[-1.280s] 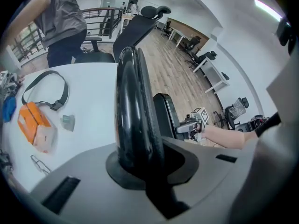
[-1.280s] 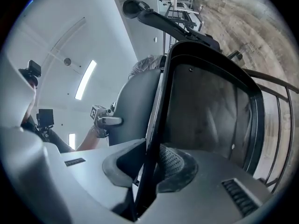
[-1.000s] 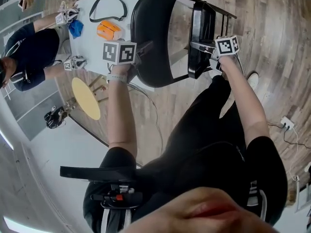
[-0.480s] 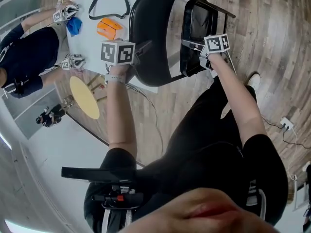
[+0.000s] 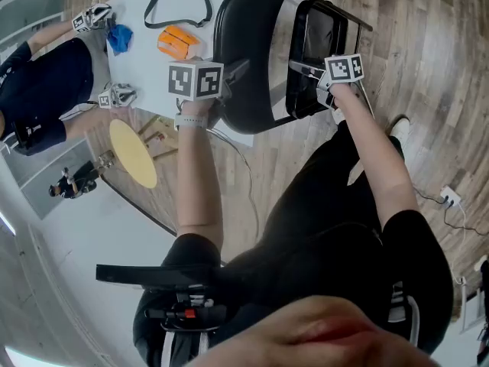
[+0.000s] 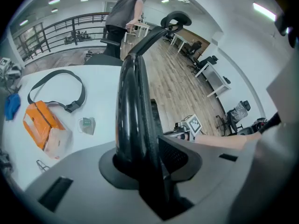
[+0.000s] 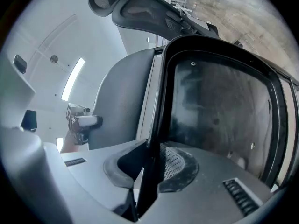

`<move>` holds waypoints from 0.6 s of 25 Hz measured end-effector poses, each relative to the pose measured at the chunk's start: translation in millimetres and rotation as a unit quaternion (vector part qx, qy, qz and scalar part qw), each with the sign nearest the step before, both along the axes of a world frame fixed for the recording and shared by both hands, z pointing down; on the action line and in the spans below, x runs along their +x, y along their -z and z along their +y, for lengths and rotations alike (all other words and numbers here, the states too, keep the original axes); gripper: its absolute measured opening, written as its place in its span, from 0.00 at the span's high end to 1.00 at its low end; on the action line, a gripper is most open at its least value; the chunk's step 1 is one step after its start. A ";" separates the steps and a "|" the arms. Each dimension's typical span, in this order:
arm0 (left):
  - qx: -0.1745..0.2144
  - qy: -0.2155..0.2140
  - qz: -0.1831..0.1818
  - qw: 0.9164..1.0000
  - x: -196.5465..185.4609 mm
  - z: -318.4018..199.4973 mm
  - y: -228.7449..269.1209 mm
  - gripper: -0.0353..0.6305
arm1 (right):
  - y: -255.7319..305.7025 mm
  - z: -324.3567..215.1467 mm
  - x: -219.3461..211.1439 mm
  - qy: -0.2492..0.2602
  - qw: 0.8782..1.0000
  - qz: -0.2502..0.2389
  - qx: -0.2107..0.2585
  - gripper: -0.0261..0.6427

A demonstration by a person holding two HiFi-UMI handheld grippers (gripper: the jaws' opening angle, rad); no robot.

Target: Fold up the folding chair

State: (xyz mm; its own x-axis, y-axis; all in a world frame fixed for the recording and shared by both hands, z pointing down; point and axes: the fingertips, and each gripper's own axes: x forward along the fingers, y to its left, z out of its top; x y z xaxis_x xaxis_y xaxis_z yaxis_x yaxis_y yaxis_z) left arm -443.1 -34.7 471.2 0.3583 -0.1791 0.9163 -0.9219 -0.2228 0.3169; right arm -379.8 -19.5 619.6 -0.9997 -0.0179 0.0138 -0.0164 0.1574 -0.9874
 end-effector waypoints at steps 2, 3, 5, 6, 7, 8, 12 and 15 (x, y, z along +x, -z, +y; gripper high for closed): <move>0.010 0.012 0.011 1.000 1.7 -0.4 3.9 0.70 | 0.6 1.6 0.9 0.002 1.000 0.011 0.014 0.89; 0.015 0.018 0.012 1.000 1.2 -1.0 5.8 0.66 | 1.1 1.3 1.8 0.003 1.000 0.017 0.018 0.85; 0.034 0.032 0.000 0.999 -5.4 -5.7 12.0 0.65 | 1.4 -3.6 5.4 0.000 0.999 0.030 0.023 0.76; 0.050 0.043 -0.007 0.998 -10.8 -10.0 17.3 0.65 | 0.5 -8.0 8.4 -0.003 0.999 0.038 0.026 0.74; 0.069 0.057 -0.011 0.996 -16.6 -14.9 24.2 0.64 | -1.0 -12.7 12.1 -0.006 0.998 0.048 0.031 0.72; 0.088 0.071 -0.012 0.994 -22.0 -19.1 32.1 0.64 | -2.3 -16.7 16.2 -0.008 0.998 0.057 0.036 0.70; 0.138 0.102 -0.016 0.985 -34.1 -16.8 61.7 0.63 | -1.0 -13.7 35.6 0.001 0.994 0.095 0.052 0.63; 0.149 0.095 -0.018 0.984 -27.8 -8.9 69.1 0.63 | 1.5 -8.6 48.1 0.011 0.992 0.112 0.057 0.62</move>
State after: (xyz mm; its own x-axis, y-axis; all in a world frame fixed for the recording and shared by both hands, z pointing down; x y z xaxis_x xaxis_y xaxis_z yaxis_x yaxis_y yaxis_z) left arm -470.8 -43.6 402.1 0.2603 -0.5033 0.8240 -0.9654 -0.1230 0.2299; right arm -331.7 -28.1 618.1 -0.9721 -0.0103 0.2345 -0.2285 0.2705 -0.9352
